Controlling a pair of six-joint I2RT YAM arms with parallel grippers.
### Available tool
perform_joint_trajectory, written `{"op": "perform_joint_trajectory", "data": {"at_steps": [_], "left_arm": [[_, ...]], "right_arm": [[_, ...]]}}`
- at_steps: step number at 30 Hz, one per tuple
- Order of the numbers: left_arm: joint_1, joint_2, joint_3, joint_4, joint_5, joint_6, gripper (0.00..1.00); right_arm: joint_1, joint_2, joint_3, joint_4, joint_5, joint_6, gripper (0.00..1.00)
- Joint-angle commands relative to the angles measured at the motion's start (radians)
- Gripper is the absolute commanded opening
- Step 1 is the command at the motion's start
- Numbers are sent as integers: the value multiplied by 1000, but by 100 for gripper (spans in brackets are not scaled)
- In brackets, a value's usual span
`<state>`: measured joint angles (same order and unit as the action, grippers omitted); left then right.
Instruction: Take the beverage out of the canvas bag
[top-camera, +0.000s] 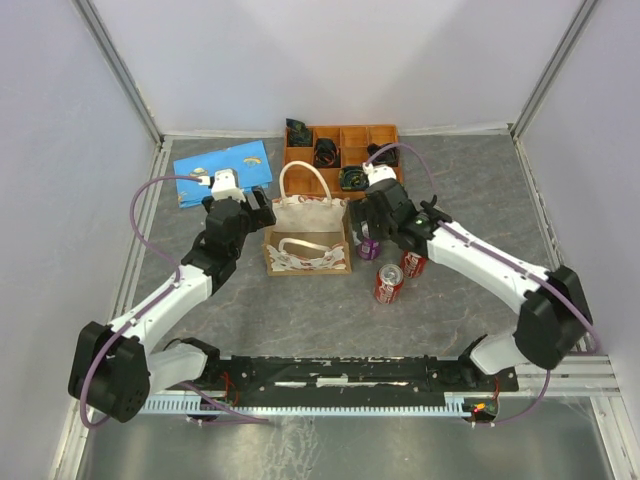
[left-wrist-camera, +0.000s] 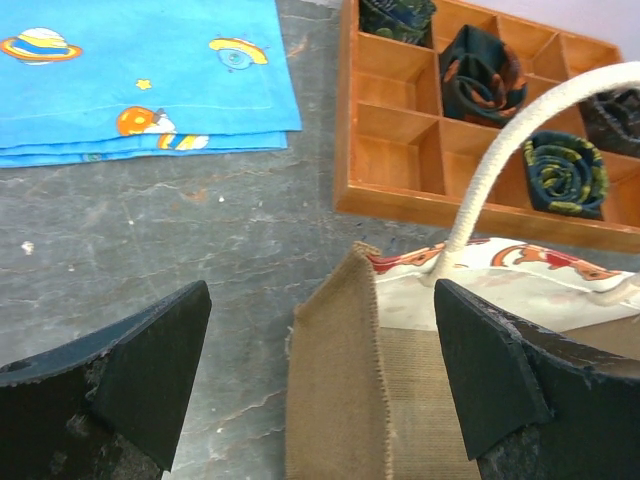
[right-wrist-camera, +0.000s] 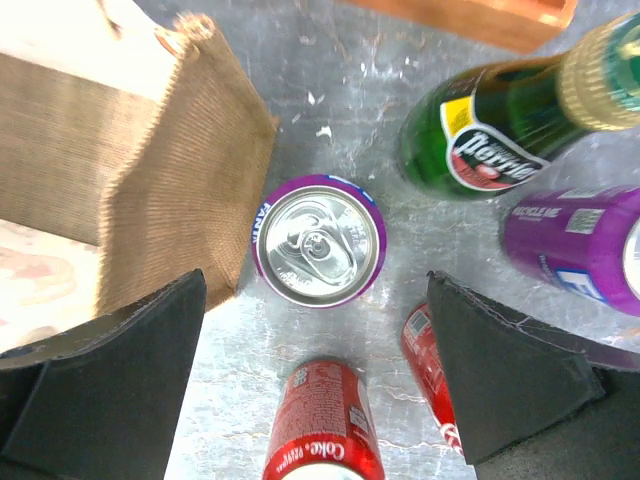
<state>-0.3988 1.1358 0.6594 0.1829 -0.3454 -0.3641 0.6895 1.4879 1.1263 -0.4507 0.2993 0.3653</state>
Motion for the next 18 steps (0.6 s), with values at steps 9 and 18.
{"op": "perform_joint_trajectory", "data": {"at_steps": [9, 18], "left_arm": [[2, -106, -30, 90, -42, 199, 99], [3, -113, -66, 106, -262, 208, 99]], "right_arm": [[-66, -346, -30, 100, 244, -68, 99], [-484, -423, -133, 176, 280, 22, 99]]}}
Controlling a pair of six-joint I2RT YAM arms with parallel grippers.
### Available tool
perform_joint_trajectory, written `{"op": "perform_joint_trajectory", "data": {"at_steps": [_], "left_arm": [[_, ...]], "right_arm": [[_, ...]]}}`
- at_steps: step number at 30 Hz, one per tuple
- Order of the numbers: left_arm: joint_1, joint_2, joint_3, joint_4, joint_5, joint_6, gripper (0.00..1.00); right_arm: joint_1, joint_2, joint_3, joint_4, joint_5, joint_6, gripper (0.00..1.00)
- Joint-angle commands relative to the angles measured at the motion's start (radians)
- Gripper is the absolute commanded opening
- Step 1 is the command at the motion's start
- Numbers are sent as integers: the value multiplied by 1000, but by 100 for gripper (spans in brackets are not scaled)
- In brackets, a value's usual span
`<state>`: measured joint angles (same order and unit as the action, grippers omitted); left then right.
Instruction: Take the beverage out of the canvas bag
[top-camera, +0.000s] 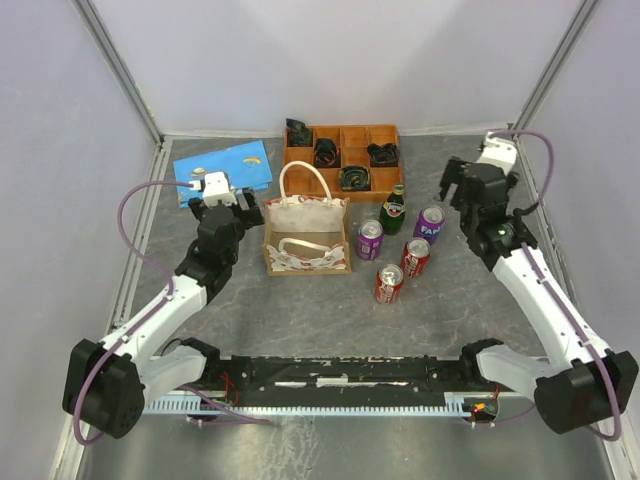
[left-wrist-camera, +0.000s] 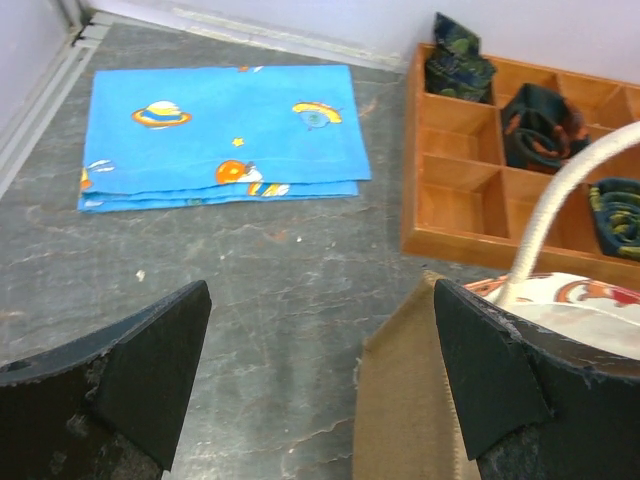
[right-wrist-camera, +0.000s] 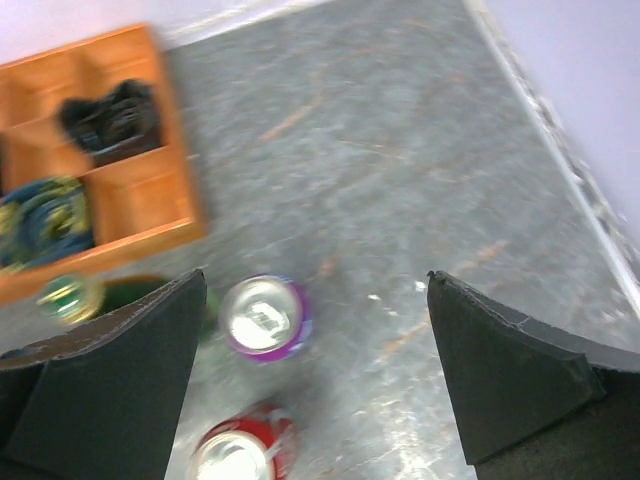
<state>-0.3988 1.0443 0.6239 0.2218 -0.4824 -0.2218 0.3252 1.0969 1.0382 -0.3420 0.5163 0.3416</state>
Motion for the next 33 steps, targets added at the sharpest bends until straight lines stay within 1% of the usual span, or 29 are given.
{"op": "perform_joint_trajectory", "data": {"at_steps": [1, 3, 5, 8, 11, 13, 17, 20, 23, 30, 33], "left_arm": [[2, -24, -41, 75, -140, 76, 99], [2, -33, -67, 105, -153, 104, 99], [2, -41, -90, 126, -158, 126, 99], [2, -60, -123, 153, -178, 170, 99], [3, -87, -162, 179, -237, 202, 99], [2, -109, -203, 217, -284, 223, 99], [2, -143, -275, 299, -423, 253, 99], [2, -170, -307, 331, -417, 254, 99], [2, -185, -314, 339, -420, 259, 99], [2, -190, -331, 343, -506, 258, 99], [3, -203, -342, 348, -497, 247, 99]], "right_arm": [[-160, -40, -63, 84, 73, 52, 99], [-239, -54, -103, 120, 83, 66, 99], [-283, -64, -154, 170, 112, 64, 99], [-288, -72, -229, 210, 206, 60, 99], [-288, -72, -259, 185, 245, 116, 99], [-289, -64, -259, 150, 261, 154, 99], [-288, -18, -203, -19, 358, 279, 99], [-287, 8, -177, -65, 367, 301, 99], [-287, 27, -162, -79, 369, 303, 99], [-287, 25, -164, -70, 371, 297, 99], [-287, 33, -163, -68, 379, 295, 99]]}}
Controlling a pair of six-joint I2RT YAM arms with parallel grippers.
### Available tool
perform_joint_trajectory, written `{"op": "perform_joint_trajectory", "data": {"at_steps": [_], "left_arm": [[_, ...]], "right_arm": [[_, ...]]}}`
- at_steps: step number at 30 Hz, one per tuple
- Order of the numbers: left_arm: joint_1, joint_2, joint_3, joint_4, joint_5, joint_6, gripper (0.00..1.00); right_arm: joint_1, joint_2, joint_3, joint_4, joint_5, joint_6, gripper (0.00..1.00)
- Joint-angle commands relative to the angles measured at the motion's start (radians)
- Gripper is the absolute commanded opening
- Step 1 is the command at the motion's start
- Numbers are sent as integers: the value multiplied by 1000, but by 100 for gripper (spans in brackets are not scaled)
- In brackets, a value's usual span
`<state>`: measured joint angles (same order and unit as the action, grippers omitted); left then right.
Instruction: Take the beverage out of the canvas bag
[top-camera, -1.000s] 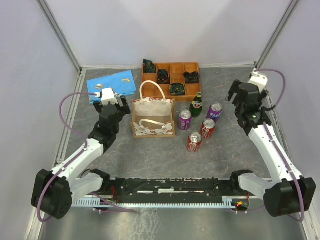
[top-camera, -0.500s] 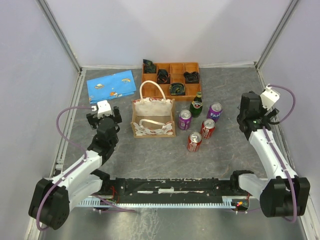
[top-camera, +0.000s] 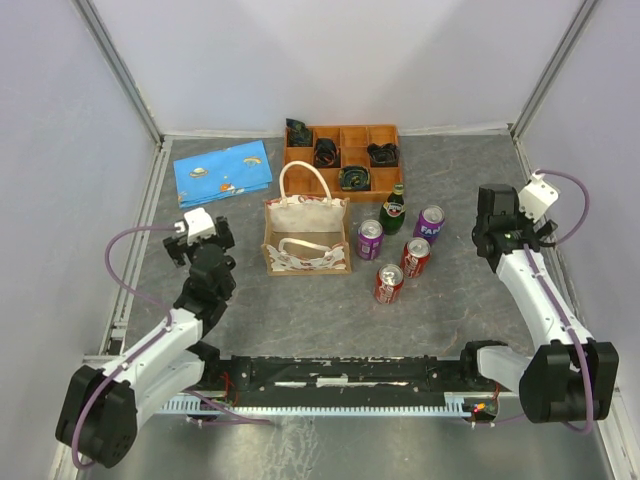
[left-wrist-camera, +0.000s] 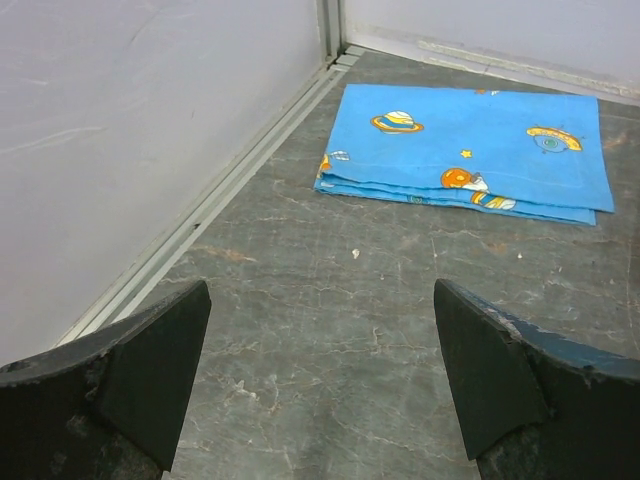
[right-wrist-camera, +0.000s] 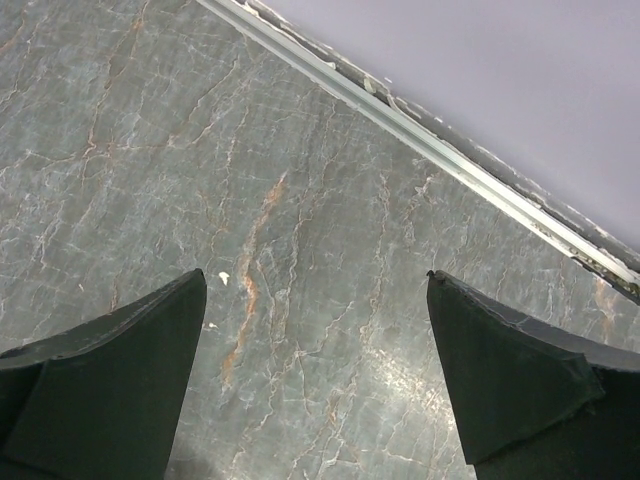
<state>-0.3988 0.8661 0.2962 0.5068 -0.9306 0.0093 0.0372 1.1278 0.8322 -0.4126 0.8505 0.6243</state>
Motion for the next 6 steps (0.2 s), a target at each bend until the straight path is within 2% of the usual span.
{"op": "perform_joint_trajectory", "data": {"at_steps": [1, 6], "left_arm": [[2, -34, -17, 62, -41, 15, 99], [3, -59, -28, 61, -33, 12, 99]], "right_arm": [[1, 7, 46, -1, 45, 13, 99], [0, 39, 74, -35, 43, 17, 99]]}}
